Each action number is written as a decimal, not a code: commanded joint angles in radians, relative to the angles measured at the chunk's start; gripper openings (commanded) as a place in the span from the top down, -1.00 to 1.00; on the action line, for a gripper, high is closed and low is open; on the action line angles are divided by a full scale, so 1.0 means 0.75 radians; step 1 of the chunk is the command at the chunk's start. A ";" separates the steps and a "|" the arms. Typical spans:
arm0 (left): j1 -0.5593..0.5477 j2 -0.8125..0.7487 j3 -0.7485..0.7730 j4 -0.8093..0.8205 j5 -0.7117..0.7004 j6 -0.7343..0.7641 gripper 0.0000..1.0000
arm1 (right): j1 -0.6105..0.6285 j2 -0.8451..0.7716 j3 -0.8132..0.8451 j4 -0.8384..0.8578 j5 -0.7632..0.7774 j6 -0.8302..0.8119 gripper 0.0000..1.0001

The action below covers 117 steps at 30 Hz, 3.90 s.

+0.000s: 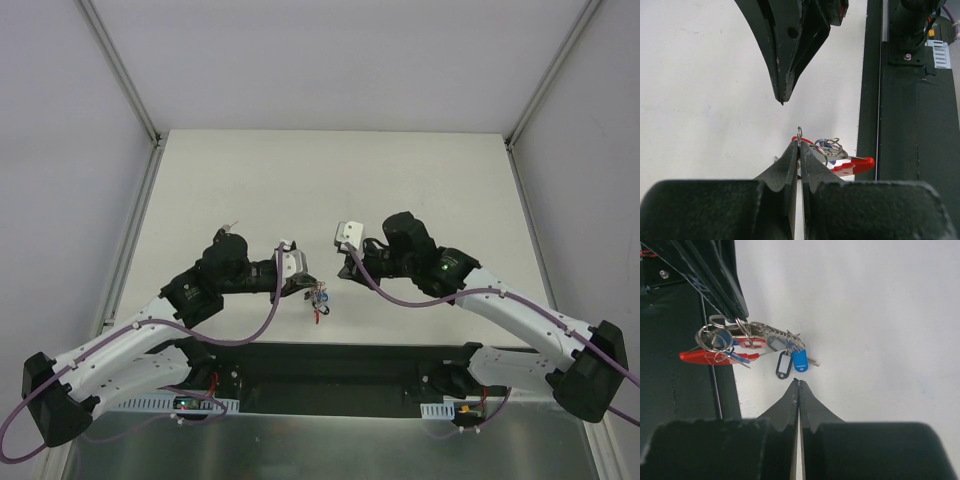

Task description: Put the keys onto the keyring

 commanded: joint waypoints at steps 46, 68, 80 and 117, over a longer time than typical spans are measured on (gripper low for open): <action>0.006 -0.106 -0.089 0.239 0.013 -0.102 1.00 | -0.014 0.092 -0.052 0.335 -0.332 0.151 0.98; 0.004 -0.244 -0.295 0.509 -0.007 -0.157 1.00 | -0.077 0.088 -0.011 0.209 -0.400 0.137 0.48; 0.128 0.083 -0.081 0.481 -0.385 -0.096 1.00 | -0.136 -0.138 -0.103 0.190 0.461 0.425 -0.14; 0.272 0.638 -0.150 0.561 -0.442 -0.816 -0.31 | -0.273 -0.717 -0.148 -0.256 0.623 0.644 -0.93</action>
